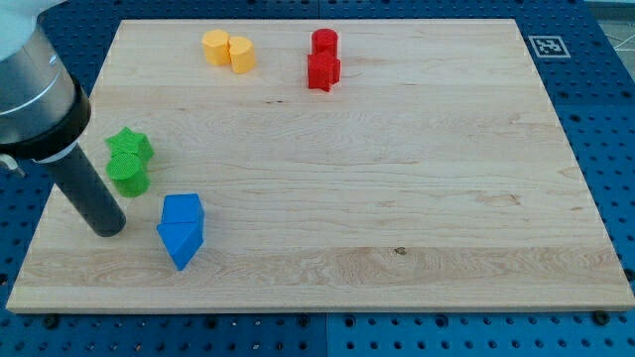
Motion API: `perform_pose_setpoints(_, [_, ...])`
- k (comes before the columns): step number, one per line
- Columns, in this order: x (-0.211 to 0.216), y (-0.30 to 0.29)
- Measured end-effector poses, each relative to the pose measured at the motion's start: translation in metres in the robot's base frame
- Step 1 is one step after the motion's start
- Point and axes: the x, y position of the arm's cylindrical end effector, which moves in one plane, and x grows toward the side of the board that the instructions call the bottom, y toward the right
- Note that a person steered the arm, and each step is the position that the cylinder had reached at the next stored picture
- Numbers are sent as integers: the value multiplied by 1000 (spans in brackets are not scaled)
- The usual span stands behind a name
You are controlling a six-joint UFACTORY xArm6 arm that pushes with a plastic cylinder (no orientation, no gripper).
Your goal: Point at the red circle
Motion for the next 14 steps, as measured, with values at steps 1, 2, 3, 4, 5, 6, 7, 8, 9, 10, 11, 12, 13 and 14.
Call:
perform_pose_setpoints(1, [0, 0])
perform_pose_setpoints(2, [-5, -3])
perform_pose_setpoints(3, [-36, -42])
perform_pose_setpoints(4, [-80, -82])
perform_pose_setpoints(5, [-105, -83])
perform_pose_setpoints(6, [-183, -73])
perform_pose_setpoints(7, [-267, -55])
perform_pose_setpoints(8, [-346, -25])
perform_pose_setpoints(9, [-351, -19])
perform_pose_setpoints(10, [-351, 48])
perform_pose_setpoints(11, [-350, 81])
perform_pose_setpoints(12, [-351, 117])
perform_pose_setpoints(13, [-350, 165])
perform_pose_setpoints(14, [-350, 198])
